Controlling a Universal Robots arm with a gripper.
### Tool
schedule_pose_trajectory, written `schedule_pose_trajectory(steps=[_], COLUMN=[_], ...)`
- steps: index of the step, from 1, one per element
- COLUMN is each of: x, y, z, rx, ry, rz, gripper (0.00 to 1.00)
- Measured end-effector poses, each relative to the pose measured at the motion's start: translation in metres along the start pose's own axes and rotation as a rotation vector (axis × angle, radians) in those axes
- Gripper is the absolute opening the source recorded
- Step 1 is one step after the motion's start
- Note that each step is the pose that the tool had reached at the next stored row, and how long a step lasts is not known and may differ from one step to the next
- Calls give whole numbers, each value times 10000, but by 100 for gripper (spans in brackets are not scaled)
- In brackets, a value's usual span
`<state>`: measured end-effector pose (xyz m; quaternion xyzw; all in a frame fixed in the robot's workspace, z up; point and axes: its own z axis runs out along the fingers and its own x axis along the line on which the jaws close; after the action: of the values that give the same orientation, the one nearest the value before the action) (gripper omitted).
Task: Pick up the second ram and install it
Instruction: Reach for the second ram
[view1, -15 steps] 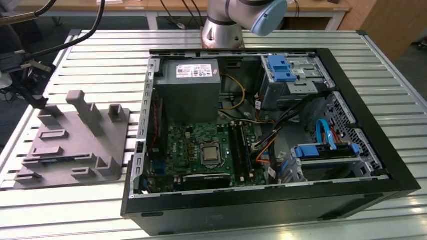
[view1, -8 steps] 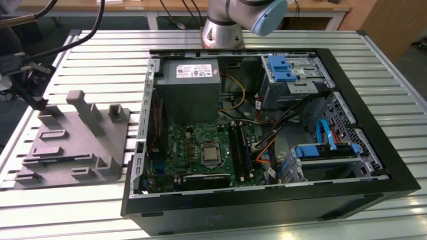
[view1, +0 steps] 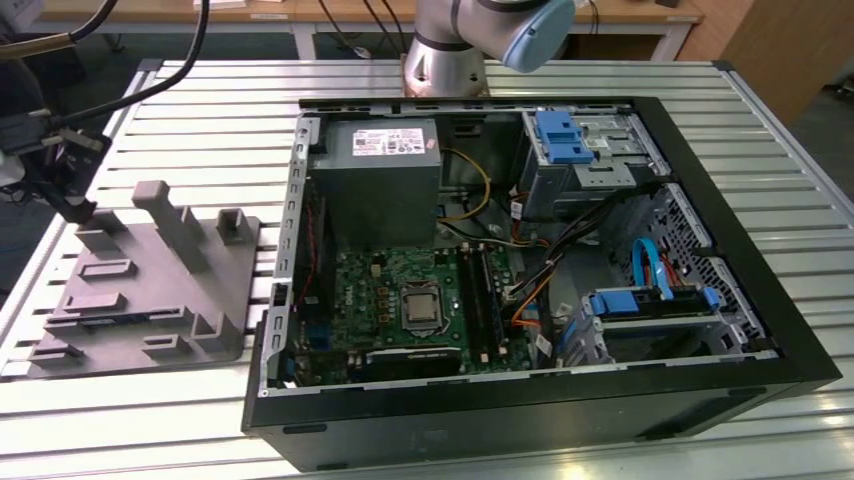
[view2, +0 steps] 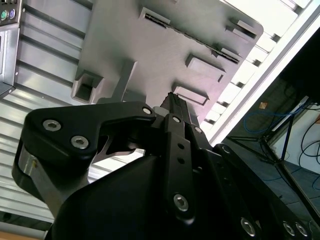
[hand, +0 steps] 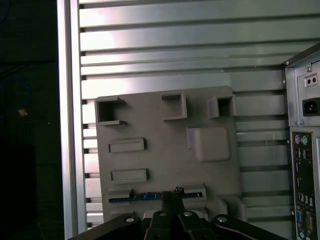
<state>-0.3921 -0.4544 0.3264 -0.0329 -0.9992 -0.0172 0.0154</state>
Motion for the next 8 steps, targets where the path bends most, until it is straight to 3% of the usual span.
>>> schedule_pose_trajectory(steps=[8], x=[17], y=[-42], z=[48], rx=[2], ry=[0], rz=[-1], gripper=[10])
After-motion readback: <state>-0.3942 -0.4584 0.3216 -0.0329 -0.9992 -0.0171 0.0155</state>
